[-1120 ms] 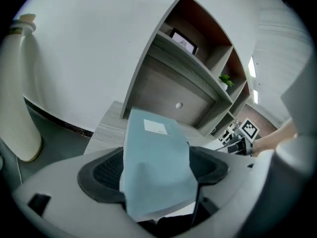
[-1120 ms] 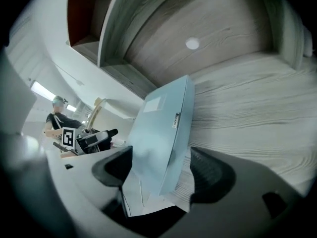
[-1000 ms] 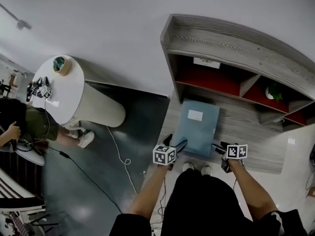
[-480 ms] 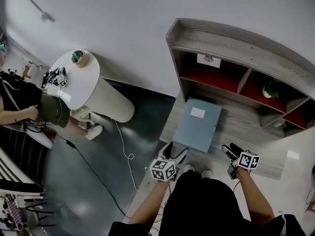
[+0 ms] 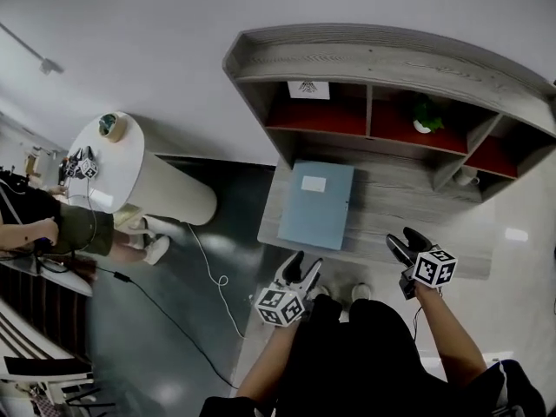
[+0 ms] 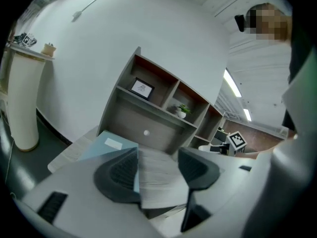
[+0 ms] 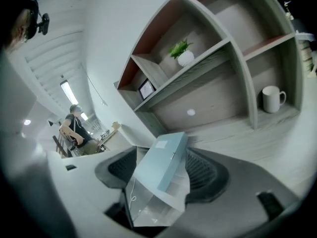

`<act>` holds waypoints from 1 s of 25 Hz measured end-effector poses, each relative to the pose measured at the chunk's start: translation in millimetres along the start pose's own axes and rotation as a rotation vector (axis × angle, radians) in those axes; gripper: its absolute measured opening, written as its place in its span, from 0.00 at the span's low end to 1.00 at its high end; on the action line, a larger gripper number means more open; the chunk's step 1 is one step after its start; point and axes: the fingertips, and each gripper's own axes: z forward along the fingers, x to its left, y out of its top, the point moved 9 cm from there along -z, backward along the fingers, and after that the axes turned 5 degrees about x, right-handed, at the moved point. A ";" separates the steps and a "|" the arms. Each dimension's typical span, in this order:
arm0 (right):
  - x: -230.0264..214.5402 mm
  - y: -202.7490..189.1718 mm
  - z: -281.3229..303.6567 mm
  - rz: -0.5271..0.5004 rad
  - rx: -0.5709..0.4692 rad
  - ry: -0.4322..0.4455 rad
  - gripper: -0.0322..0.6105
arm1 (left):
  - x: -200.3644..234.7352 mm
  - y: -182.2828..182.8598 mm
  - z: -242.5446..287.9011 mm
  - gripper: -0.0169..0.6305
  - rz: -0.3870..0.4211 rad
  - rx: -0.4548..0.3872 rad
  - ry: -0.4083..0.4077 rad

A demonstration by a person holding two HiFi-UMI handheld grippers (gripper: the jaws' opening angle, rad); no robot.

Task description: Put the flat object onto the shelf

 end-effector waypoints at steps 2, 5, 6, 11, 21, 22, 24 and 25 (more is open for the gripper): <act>-4.9 0.0 -19.9 -0.004 -0.049 -0.046 0.48 | -11.4 5.2 -0.5 0.27 0.042 -0.015 -0.026; -4.3 5.0 -44.4 -0.027 -0.110 -0.103 0.45 | -16.0 20.0 1.7 0.26 0.086 -0.025 -0.047; -1.6 5.9 -51.3 -0.042 -0.123 -0.122 0.45 | -14.8 25.2 2.2 0.24 0.098 -0.028 -0.046; 26.8 12.2 -83.8 -0.120 -0.192 -0.246 0.44 | 5.4 48.3 6.4 0.14 0.103 -0.029 -0.014; 105.2 1.2 -96.2 -0.212 -0.297 -0.361 0.24 | 44.4 85.7 -27.5 0.06 0.155 -0.114 -0.038; 109.5 -0.3 -96.1 -0.209 -0.306 -0.374 0.22 | 47.6 87.7 -31.3 0.06 0.148 -0.128 -0.038; 118.1 -3.8 -94.8 -0.210 -0.316 -0.405 0.16 | 52.3 92.9 -37.7 0.05 0.149 -0.152 -0.045; 122.5 -5.7 -93.4 -0.218 -0.317 -0.422 0.12 | 54.1 95.7 -39.9 0.05 0.157 -0.157 -0.048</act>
